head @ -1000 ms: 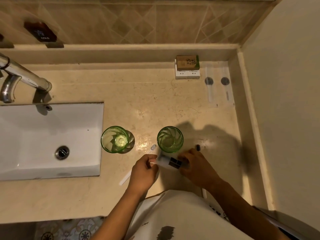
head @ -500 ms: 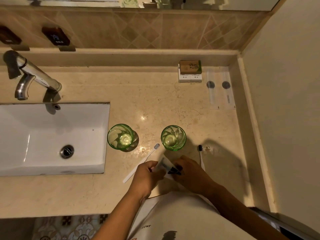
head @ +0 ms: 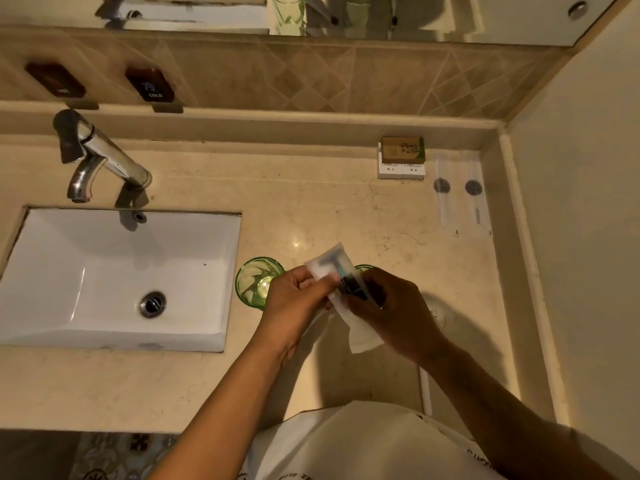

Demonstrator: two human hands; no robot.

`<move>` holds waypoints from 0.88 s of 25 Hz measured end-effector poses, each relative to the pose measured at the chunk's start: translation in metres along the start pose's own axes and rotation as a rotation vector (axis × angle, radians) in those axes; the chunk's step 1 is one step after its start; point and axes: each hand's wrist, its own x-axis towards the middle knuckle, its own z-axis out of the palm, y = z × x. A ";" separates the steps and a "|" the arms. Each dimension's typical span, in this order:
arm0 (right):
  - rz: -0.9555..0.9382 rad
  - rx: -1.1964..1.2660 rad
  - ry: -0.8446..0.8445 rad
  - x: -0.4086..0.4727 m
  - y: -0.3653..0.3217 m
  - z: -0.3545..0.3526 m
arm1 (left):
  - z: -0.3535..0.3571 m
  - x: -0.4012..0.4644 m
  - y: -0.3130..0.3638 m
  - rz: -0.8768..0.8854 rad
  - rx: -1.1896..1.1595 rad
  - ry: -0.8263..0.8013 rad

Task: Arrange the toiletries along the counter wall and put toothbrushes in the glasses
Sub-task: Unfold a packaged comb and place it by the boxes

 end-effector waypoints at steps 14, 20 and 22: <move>0.339 0.310 0.040 0.131 0.034 -0.024 | 0.026 0.150 0.060 -0.036 0.076 0.110; 0.527 0.380 0.197 0.192 0.062 0.002 | 0.042 0.223 0.061 -0.167 0.136 0.103; 0.556 0.401 0.216 0.205 0.072 0.008 | 0.046 0.237 0.062 -0.202 0.111 0.074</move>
